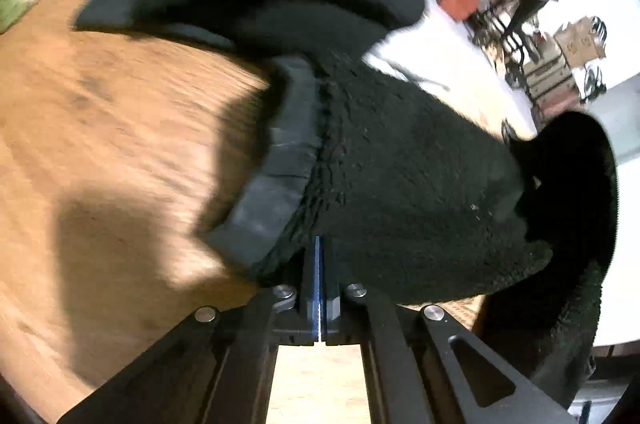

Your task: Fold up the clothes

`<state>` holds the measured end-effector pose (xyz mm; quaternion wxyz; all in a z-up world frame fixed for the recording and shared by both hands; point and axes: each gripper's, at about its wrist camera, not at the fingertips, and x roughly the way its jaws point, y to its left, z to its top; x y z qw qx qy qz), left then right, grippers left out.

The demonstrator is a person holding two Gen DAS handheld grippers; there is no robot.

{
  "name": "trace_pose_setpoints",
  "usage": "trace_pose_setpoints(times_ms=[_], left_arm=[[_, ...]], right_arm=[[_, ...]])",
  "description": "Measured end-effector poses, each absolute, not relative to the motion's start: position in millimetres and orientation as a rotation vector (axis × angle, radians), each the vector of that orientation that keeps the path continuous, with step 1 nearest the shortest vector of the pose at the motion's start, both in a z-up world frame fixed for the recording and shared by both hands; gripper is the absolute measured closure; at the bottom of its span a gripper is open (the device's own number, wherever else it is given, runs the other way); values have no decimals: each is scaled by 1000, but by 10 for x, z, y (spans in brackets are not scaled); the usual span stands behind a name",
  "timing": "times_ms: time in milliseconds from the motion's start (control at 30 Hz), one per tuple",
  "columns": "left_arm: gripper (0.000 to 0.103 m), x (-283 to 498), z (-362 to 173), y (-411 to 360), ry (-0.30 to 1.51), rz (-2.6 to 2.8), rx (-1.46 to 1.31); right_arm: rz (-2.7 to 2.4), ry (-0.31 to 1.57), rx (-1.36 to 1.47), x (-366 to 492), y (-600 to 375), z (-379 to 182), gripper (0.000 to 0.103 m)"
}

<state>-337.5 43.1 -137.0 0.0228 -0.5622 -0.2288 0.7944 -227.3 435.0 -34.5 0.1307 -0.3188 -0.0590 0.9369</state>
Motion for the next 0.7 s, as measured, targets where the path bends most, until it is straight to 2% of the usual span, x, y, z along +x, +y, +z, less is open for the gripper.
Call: trace_pose_setpoints(times_ms=[100,167,200,233,267,333,367,400,433,467,500,533,700], left_arm=[[103,-3152,-1185,52,-643,2614,-1702],[103,-3009,-1103,-250,-686,2649,-1672],[103,-2938,-1063,-401,-708,2665,-1656],[103,-2867,-1041,-527,-774,2637,-1642],[103,-2817,-992,-605,-829,2610,-1629],[100,-2763,-927,-657,-928,2551,-1594],[90,-2715,-921,-679,-972,2524,-1576],[70,-2682,-922,-648,-1007,2493,-1557],[58,-2670,-908,-592,-1042,2442,-1536],[40,-2659,-893,-535,-1075,2391,-1515],[36,-2669,-933,-401,-1093,2333,-1484],[36,-2638,-917,-318,-1095,2290,-1468],[36,-2562,-827,186,-954,2232,-1491]], right_arm=[[2663,-477,-1090,-2648,3872,-820,4],[2585,-633,-1246,-2959,3693,-1193,4],[2547,-665,-1327,-3043,3601,-1344,9],[2505,-681,-1390,-3121,3532,-1501,23],[2473,-690,-1438,-3185,3474,-1628,31],[2479,-646,-1469,-3229,3410,-1674,55],[2514,-564,-1482,-3214,3410,-1586,61],[2548,-480,-1493,-3200,3409,-1498,75],[2579,-395,-1503,-3186,3409,-1410,84],[2621,-306,-1511,-3178,3410,-1312,86],[2684,-207,-1517,-3184,3411,-1193,91],[2753,-126,-1515,-3179,3392,-1060,93],[2996,-19,-1402,-3022,3185,-482,93]])
